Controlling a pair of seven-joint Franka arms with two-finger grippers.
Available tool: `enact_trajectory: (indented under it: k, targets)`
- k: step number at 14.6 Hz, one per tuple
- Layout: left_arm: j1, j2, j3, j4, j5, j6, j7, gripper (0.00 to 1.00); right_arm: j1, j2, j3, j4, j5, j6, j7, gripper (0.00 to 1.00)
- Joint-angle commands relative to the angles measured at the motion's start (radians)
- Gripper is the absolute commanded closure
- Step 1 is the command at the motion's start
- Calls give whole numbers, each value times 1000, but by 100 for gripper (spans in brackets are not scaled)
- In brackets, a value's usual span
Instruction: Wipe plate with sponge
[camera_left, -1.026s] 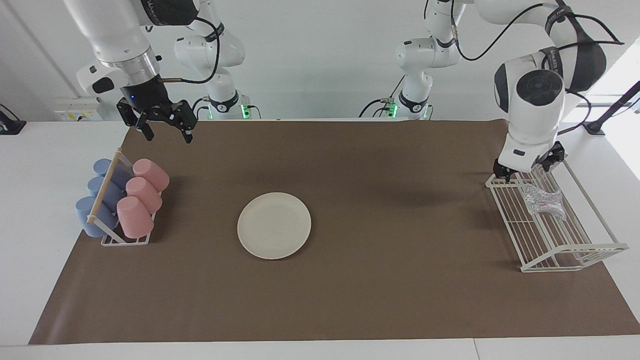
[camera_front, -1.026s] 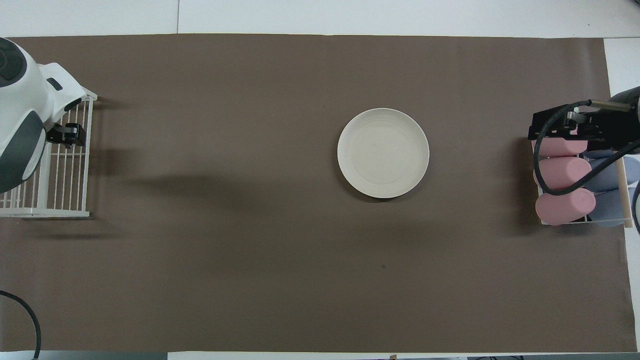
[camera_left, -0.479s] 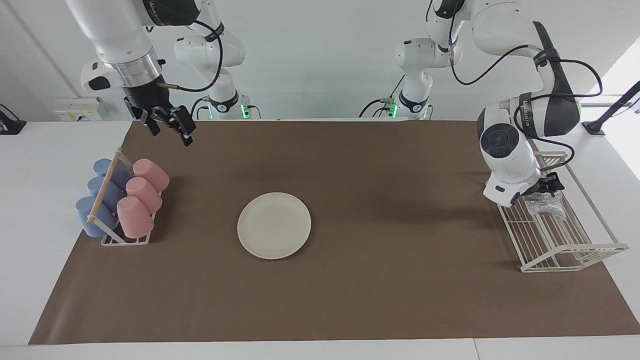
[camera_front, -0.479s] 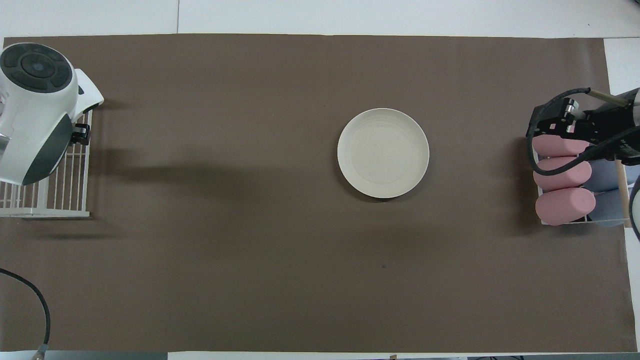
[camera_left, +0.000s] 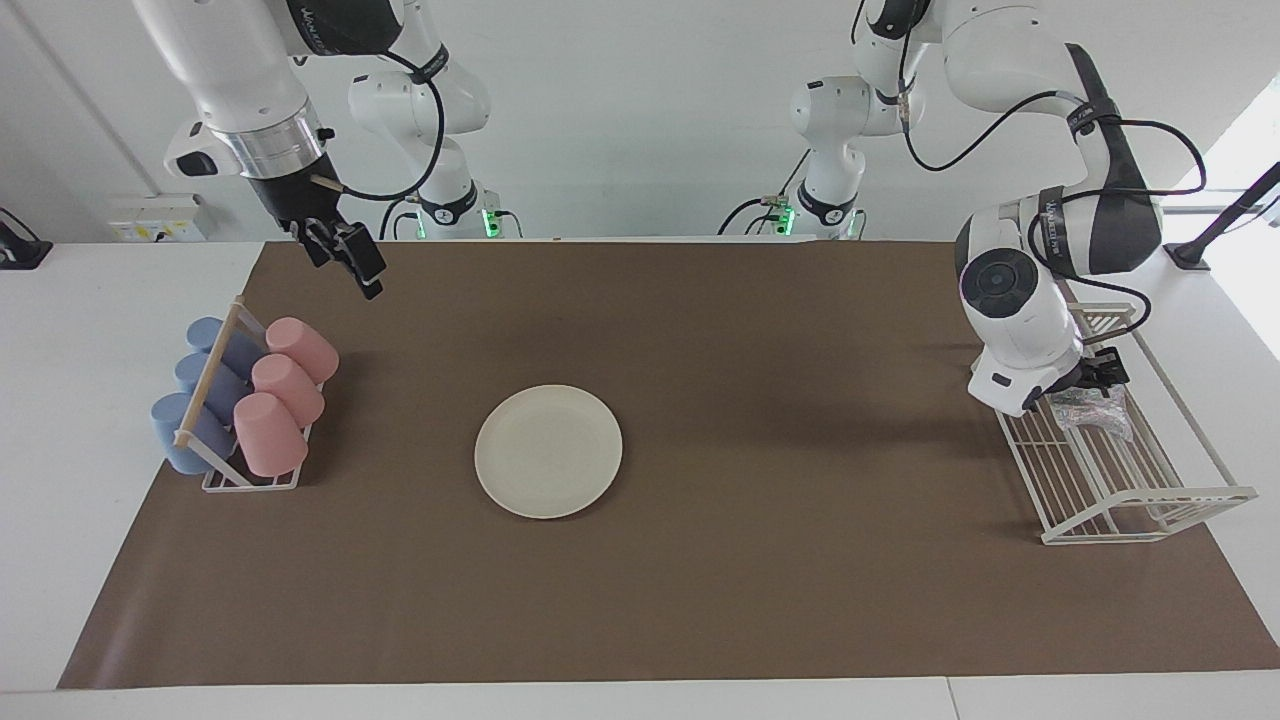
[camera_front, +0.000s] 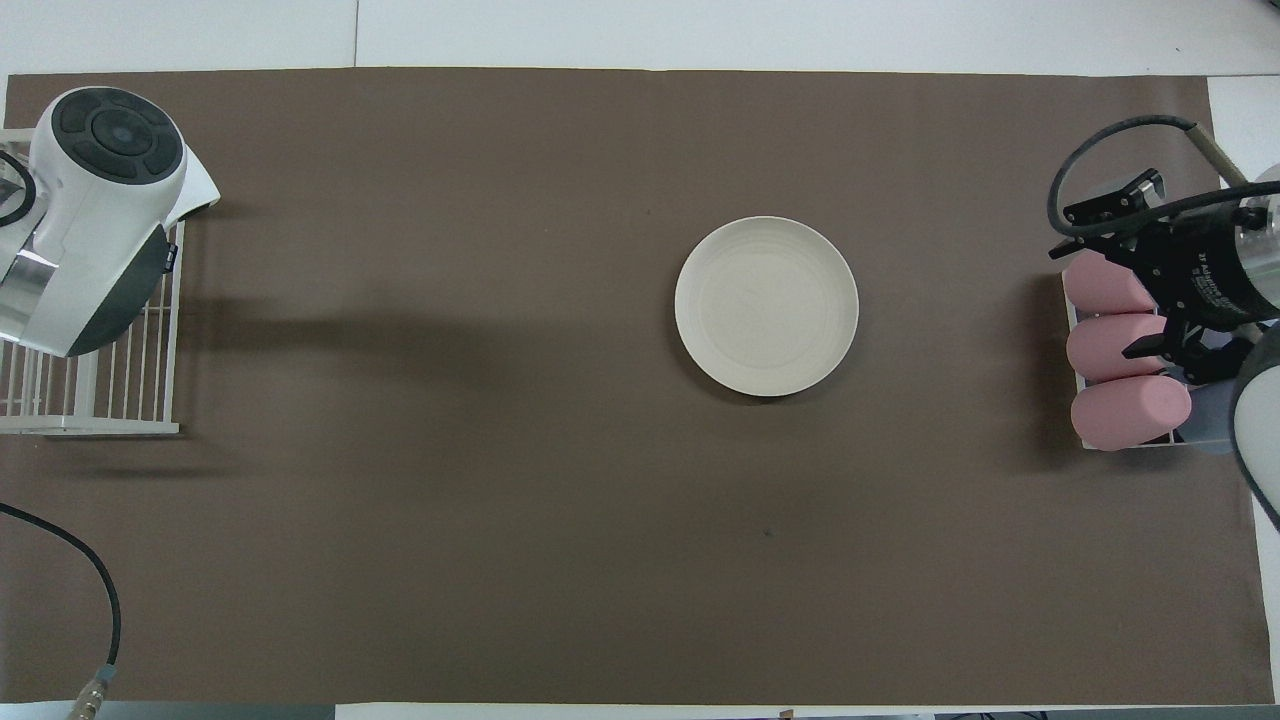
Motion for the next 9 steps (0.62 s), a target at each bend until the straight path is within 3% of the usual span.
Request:
enact_trajectory:
  k: [1,5,9]
  targets:
    - [-19,14,10,19,19,2,-4,100,-4,-32,6,-31,21,10,177,0]
    - [-17,14,10,25,14,1,-2,100,-1,-30,9,-31,21,53,263,0]
    - [-16,11,5,94,-42,-57,13,100,38,-29,15,-31,23,84,374,0]
